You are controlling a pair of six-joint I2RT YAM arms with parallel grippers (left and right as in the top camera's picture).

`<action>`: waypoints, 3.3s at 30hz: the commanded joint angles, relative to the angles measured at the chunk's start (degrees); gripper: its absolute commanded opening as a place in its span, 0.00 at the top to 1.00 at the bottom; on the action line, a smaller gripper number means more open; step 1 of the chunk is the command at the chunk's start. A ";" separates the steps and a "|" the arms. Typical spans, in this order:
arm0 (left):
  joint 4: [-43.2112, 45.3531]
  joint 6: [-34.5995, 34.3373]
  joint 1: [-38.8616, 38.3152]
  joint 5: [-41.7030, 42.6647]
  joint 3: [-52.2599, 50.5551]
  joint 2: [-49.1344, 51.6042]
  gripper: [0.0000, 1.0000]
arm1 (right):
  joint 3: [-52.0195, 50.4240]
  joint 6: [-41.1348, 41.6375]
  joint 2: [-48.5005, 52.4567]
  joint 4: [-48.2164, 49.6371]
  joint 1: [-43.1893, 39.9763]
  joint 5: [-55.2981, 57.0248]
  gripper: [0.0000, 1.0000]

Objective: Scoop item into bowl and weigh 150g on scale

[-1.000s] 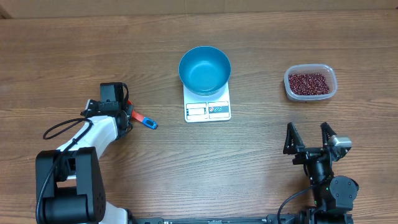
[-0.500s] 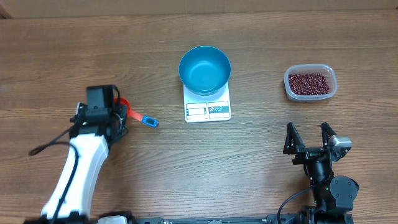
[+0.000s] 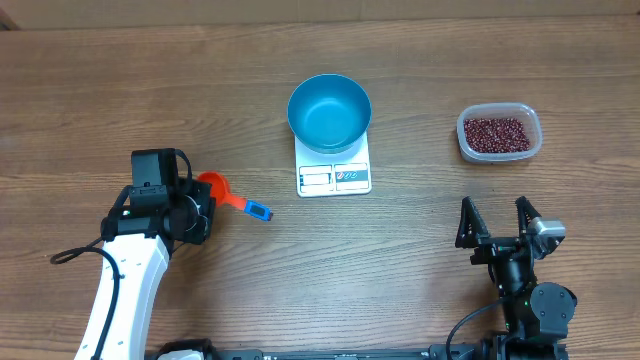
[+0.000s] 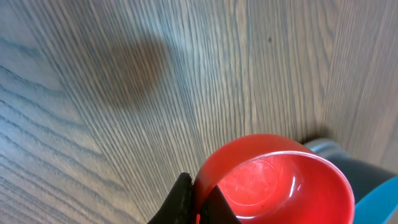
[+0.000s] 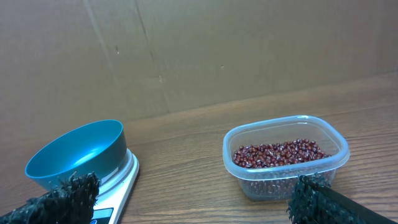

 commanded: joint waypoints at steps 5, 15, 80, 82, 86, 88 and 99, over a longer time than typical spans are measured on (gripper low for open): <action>-1.05 4.44 0.26 5.70 0.74 -1.25 0.96 | -0.61 -0.04 -0.57 0.28 0.37 0.42 0.00; -0.87 4.13 0.26 5.73 0.74 -1.25 0.96 | -0.61 0.26 -0.57 1.38 0.37 -0.04 0.00; 2.03 4.13 0.26 7.85 0.74 -1.25 0.96 | 18.56 40.44 9.18 -14.19 0.37 -37.42 0.00; 2.27 4.11 0.26 7.85 0.74 -1.25 0.96 | 20.13 40.41 11.89 -14.16 0.37 -39.15 0.00; 2.16 4.11 0.26 7.89 0.74 -1.25 0.96 | 22.18 37.24 17.97 -11.56 0.37 -49.03 0.00; 2.16 4.13 0.26 8.37 0.74 -1.25 0.96 | 22.18 37.18 19.17 -9.05 0.37 -54.45 0.00; 2.10 4.31 0.20 13.09 0.74 -1.25 0.96 | 22.16 31.19 19.50 -9.31 0.37 -52.63 0.00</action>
